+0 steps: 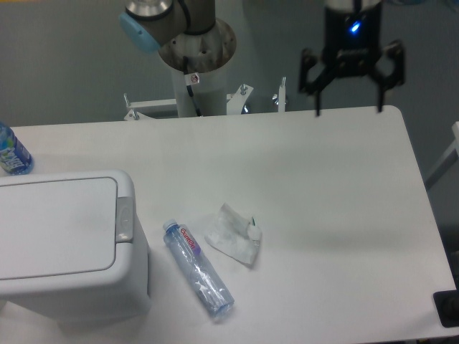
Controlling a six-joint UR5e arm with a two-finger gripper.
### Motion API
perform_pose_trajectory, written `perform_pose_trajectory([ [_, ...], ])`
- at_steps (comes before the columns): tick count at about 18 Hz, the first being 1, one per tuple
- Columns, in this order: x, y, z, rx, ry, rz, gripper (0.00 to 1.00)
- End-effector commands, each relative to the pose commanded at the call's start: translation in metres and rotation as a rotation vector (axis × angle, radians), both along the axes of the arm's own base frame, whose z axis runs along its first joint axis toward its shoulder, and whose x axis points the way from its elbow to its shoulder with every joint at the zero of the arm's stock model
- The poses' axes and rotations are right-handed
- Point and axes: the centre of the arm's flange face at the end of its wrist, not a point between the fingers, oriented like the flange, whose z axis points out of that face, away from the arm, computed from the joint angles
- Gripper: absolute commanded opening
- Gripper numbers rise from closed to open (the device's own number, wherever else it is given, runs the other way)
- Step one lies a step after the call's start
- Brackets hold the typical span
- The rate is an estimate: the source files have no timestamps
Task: Open the trash can
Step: 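Move the open gripper down toward the white trash bin lid, then lower the gripper onto the hinge edge of the bin lid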
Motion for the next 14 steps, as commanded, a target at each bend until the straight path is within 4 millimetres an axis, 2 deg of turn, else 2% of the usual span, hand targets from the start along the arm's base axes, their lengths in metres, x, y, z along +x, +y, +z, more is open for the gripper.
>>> perform_pose_trajectory([
  [2, 0.015, 0.027, -0.003, 0.074, -0.055, 0.015, 1.00],
  [4, 0.023, 0.045, -0.007, 0.140, -0.106, 0.064, 1.00],
  [7, 0.054, 0.085, -0.019, 0.164, -0.131, 0.027, 1.00],
  [11, 0.085, 0.123, -0.030, 0.175, -0.121, -0.054, 1.00],
  [14, 0.104, 0.136, -0.032, 0.178, -0.125, -0.088, 1.00],
])
